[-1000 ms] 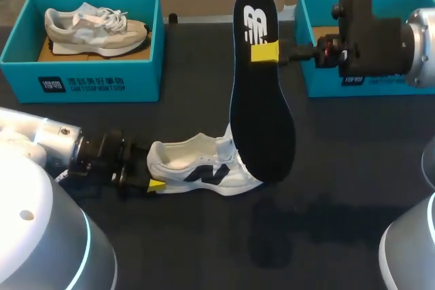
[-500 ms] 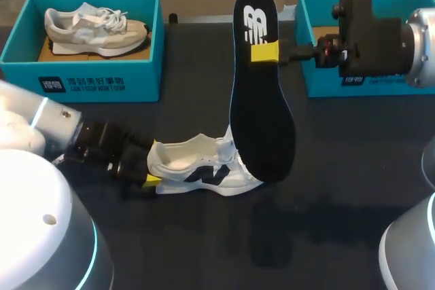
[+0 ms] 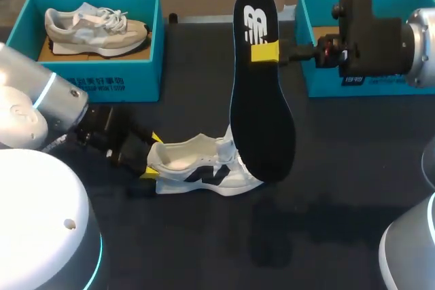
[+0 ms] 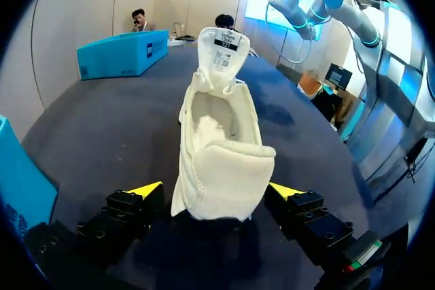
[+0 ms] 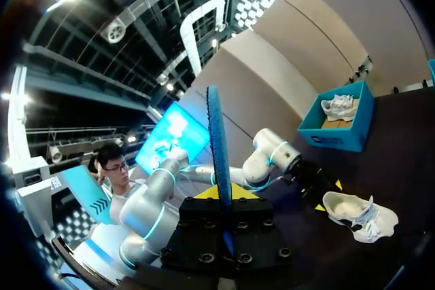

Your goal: Take the shoe out of the shoebox, open the shoe tongue, remove and reinsert the insole, then place the shoe into the shoebox

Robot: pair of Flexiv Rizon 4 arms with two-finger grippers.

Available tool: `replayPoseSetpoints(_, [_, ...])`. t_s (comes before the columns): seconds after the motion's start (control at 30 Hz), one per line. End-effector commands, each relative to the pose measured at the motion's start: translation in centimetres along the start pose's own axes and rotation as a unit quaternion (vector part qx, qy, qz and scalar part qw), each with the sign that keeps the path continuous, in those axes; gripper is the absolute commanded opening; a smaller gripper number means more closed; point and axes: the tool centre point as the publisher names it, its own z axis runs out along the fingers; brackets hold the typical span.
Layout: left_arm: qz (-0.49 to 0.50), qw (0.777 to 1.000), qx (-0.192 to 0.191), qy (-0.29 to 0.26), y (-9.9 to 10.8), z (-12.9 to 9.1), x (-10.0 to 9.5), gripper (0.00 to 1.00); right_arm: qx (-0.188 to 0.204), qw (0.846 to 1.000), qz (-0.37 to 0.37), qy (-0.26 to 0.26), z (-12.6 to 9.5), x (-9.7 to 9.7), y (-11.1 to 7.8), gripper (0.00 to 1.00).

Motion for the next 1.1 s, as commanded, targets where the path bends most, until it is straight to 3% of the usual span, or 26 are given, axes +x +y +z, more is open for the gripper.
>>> replayPoseSetpoints(0.03, [0.0, 0.999, -0.046, -0.008, -0.6, -0.9, 0.7, 1.0, 0.0, 1.0, 0.001, -0.001, 0.2, 0.0, 0.0, 0.0])
replayPoseSetpoints(0.47, [0.0, 0.999, -0.046, -0.008, -0.6, -0.9, 0.7, 1.0, 0.0, 1.0, 0.001, -0.001, 0.2, 0.0, 0.0, 0.0])
replayPoseSetpoints(0.73, [-0.014, 0.984, -0.172, -0.043, -1.4, -0.6, 1.8, 1.0, 0.0, 1.0, 0.001, -0.001, 0.2, 0.0, 0.0, 0.0])
replayPoseSetpoints(1.1, [-0.017, 0.963, -0.255, -0.085, -1.7, -1.3, 1.6, 1.0, 0.0, 1.0, 0.001, -0.001, 0.2, 0.0, 0.0, 0.0])
